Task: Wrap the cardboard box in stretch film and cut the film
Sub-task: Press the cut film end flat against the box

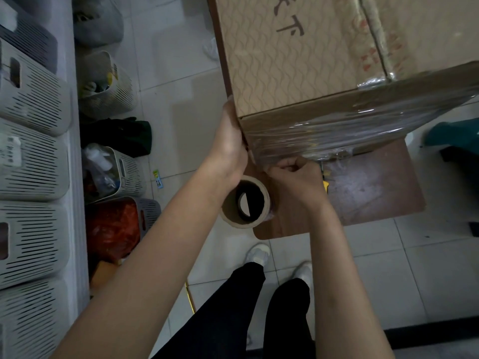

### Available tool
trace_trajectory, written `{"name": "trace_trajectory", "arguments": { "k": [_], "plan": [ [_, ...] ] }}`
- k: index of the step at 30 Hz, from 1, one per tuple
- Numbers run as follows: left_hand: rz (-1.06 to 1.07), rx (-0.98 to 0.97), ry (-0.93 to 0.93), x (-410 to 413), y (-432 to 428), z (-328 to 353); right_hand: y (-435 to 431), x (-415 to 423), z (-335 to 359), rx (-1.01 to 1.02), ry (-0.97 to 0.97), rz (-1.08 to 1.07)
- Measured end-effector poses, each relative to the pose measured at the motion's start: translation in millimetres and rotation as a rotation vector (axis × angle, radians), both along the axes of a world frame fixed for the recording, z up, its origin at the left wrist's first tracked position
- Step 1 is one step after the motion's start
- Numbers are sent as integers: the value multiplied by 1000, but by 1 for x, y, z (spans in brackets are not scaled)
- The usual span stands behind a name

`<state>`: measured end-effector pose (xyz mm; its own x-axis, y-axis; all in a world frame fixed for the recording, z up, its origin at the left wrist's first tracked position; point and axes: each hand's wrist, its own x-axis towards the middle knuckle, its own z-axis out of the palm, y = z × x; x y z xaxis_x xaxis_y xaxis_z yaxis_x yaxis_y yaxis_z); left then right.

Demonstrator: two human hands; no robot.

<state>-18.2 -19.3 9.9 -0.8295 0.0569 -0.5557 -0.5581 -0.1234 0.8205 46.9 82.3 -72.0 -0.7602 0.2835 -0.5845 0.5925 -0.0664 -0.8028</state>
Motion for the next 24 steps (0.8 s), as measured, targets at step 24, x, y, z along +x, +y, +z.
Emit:
{"name": "trace_trajectory", "arguments": {
  "k": [24],
  "plan": [
    [-267, -477, 764, 17, -56, -17, 28, 2, 23, -466, 495, -480]
  ]
}}
